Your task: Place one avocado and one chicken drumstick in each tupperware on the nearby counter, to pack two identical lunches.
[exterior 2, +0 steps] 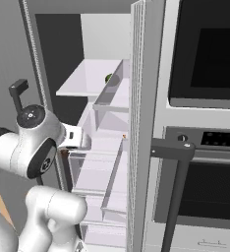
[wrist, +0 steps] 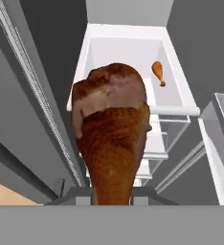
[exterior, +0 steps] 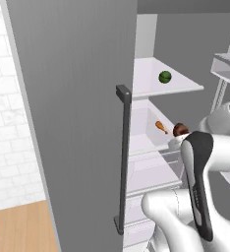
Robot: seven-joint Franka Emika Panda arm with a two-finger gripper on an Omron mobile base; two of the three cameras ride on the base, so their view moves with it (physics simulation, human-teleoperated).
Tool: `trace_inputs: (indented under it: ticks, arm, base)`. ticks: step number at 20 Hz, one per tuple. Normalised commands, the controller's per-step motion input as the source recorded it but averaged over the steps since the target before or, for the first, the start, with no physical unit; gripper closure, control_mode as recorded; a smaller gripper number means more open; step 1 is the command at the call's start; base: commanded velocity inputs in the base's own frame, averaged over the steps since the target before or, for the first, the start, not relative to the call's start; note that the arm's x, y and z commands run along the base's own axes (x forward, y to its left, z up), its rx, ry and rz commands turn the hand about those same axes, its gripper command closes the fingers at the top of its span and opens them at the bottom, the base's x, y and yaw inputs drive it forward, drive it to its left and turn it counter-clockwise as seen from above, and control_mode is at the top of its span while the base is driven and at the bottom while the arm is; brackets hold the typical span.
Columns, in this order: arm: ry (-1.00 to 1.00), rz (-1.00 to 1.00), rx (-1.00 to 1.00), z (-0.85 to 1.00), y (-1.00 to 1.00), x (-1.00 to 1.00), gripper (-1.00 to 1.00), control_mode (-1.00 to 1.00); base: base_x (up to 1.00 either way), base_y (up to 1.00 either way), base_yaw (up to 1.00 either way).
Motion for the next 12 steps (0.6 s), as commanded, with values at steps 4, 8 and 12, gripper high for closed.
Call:
trace_inputs:
  ticks: [4, 8, 12]
  arm:
    - [0.00, -0.12, 0.00, 0.58, 0.00, -1.00, 1.00, -1.00]
    - [0.00, 0.00, 0.00, 0.00, 0.00, 0.00, 1.00, 1.00]
    - [0.00, 0.00, 0.00, 0.00, 0.00, 0.00, 1.00, 1.00]
  base:
    - [0.00, 0.00, 0.00]
    - [-1.00, 0.00, -0.07]
    - [-1.00, -0.03, -0.07]
